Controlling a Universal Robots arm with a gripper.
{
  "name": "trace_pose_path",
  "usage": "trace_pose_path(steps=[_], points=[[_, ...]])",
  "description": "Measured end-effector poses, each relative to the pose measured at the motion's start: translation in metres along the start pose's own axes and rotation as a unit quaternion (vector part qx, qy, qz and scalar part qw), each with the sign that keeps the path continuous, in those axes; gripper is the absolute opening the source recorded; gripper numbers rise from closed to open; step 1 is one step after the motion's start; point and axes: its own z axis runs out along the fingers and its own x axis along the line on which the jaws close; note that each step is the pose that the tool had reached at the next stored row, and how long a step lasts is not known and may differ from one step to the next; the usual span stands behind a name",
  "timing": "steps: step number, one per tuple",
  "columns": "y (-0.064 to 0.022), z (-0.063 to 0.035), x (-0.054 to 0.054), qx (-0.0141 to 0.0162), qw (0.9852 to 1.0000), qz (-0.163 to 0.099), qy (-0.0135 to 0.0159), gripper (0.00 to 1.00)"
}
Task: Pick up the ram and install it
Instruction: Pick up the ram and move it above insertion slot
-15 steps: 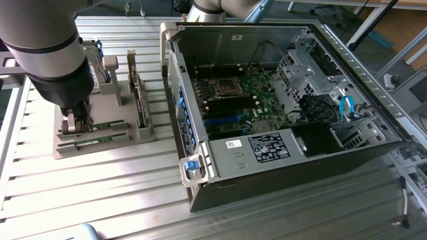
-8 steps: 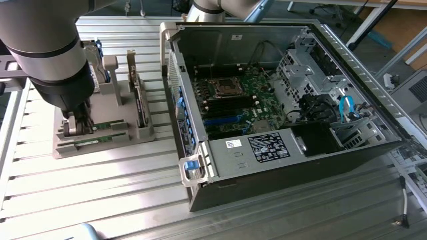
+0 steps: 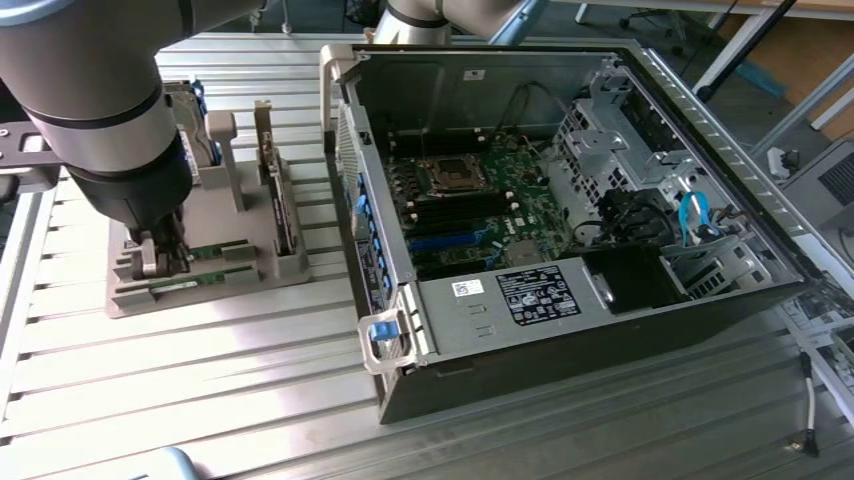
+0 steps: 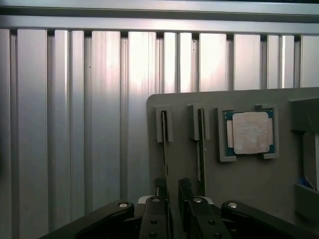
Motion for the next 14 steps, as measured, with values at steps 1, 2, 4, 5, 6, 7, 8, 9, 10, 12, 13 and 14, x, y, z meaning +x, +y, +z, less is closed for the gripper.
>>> trace_pose_path(steps=[1,2,4,5,6,7,8,9,10,12,13,14], points=[[0.0000,0.0009,0.000,0.0000,1.0000,0.000,0.0000,0.24],[-0.0001,0.0019,0.000,0.0000,1.0000,0.000,0.0000,0.24],[-0.0001,0.0038,0.000,0.0000,1.0000,0.000,0.0000,0.24],[-0.0001,0.0046,0.000,0.0000,1.0000,0.000,0.0000,0.24],[-0.0002,0.0055,0.000,0.0001,1.0000,0.000,0.0000,0.24],[-0.0002,0.0064,0.001,0.0000,1.0000,0.000,0.0000,0.24],[-0.0002,0.0072,0.001,0.0000,1.0000,0.000,0.0000,0.24],[-0.0002,0.0080,0.001,0.0000,1.0000,0.000,0.0000,0.24],[-0.0003,0.0088,0.001,0.0000,1.0000,0.000,0.0000,0.24],[-0.0003,0.0102,0.001,0.0000,1.0000,0.000,0.0000,0.24],[-0.0003,0.0108,0.001,0.0000,1.0000,0.000,0.0000,0.24],[-0.0003,0.0109,0.001,0.0000,1.0000,0.000,0.0000,0.24]])
